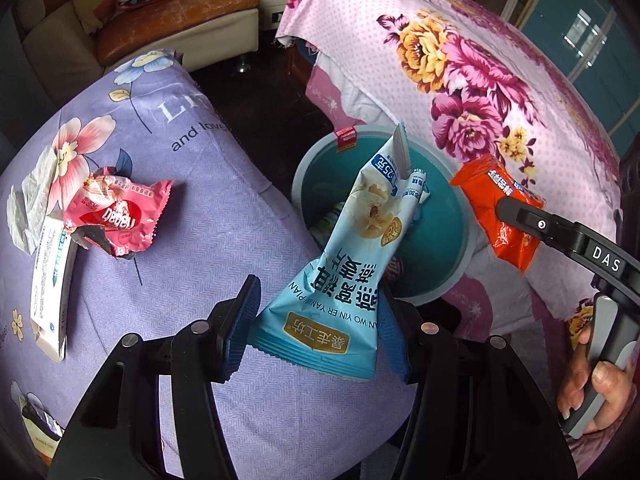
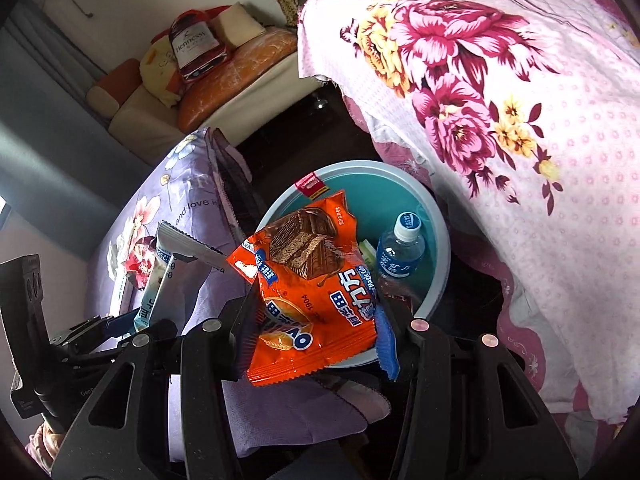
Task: Collect trash
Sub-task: 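Carry the sachet and Ovaltine packet over the wastebasket and open both tools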
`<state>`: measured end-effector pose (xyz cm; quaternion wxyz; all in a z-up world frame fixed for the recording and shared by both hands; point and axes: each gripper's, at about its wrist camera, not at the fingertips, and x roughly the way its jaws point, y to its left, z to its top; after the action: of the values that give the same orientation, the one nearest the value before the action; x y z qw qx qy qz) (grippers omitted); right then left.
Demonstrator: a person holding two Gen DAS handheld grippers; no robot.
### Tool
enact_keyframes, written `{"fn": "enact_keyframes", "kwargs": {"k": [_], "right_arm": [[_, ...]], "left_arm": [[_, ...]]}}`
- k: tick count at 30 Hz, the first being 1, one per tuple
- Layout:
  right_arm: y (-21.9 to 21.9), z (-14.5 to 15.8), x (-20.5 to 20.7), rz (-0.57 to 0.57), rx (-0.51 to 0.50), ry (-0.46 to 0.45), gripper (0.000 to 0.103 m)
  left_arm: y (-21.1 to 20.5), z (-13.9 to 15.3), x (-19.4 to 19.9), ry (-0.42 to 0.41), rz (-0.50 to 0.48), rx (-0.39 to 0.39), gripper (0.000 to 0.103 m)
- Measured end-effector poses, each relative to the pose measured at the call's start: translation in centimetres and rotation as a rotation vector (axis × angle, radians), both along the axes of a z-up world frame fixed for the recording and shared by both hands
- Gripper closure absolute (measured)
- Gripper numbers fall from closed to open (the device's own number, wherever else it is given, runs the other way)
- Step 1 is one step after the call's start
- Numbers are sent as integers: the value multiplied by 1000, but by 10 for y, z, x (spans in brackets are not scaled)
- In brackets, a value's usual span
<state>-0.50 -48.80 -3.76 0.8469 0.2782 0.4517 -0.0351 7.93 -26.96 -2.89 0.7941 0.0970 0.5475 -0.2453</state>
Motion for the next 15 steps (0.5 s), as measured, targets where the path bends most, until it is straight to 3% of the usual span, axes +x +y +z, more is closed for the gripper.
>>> {"fn": "enact_keyframes", "kwargs": {"k": [13,15], "right_arm": [[-15,0,1,-28,-8,7,57],[-13,0,3,-26,-9,10,57]], "left_arm": [[-31,-15,5,20,-42,19,43],[-31,-16,8,24,-37,16,39]]}}
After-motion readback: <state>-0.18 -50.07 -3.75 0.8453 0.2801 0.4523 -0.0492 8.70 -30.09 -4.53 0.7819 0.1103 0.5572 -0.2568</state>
